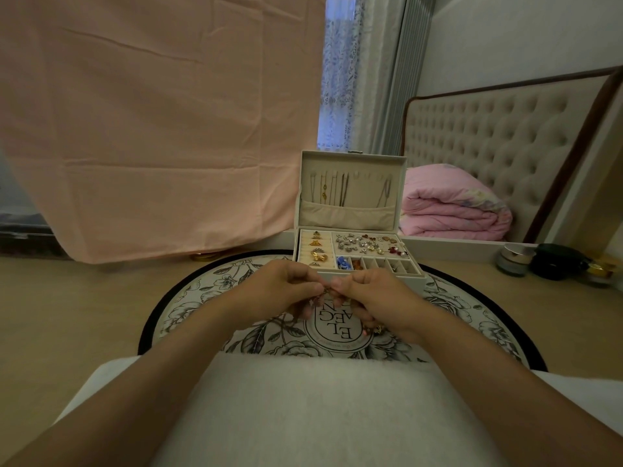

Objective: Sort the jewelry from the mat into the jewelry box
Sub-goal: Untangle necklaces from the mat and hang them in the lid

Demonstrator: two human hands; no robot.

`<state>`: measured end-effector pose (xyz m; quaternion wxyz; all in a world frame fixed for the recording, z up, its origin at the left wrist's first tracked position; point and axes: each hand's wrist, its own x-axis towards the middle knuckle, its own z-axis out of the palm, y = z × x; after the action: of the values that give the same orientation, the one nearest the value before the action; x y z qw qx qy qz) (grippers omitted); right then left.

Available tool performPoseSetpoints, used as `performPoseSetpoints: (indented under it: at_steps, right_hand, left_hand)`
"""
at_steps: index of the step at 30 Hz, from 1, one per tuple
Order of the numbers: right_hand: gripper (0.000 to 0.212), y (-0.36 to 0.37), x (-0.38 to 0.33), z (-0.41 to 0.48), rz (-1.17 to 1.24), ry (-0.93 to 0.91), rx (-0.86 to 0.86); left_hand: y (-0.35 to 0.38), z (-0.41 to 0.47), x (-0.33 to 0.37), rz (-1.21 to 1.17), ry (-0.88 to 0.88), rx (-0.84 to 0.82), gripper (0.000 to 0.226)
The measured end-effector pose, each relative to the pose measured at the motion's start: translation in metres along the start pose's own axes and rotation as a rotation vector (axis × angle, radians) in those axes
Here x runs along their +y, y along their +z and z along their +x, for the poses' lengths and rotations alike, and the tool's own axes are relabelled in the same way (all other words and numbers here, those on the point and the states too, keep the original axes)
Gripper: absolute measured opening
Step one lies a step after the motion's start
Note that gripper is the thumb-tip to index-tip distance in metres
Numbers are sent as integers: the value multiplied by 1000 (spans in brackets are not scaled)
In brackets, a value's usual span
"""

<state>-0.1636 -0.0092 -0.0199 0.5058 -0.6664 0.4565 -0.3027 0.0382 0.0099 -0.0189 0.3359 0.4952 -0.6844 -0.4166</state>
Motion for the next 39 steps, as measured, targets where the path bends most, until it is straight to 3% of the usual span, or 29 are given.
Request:
performPoseSetpoints:
  at_steps: [3, 8, 12, 16, 20, 33, 39]
  right_hand:
    - [29, 2, -2, -1, -40, 13, 3]
    - [40, 2, 0, 1, -93, 1, 8]
    - [37, 3, 3, 3, -110, -11, 24]
    - [35, 2, 5, 3, -215, -68, 58]
    - [9, 3, 8, 6, -200, -145, 58]
    - [6, 0, 7, 6, -180, -278, 80]
    - [16, 1, 4, 7, -76, -303, 86]
  left_hand:
    - [0, 0, 0, 150, 30, -16, 14]
    - [2, 0, 1, 158, 121, -5, 8]
    - [1, 3, -1, 260, 118, 46, 6]
    - [-1, 2, -1, 175, 48, 21, 5]
    - [1, 2, -2, 45, 9, 29, 15]
    - [7, -1, 2, -247, -15, 15, 19]
    - [4, -4, -1, 4, 39, 2, 12]
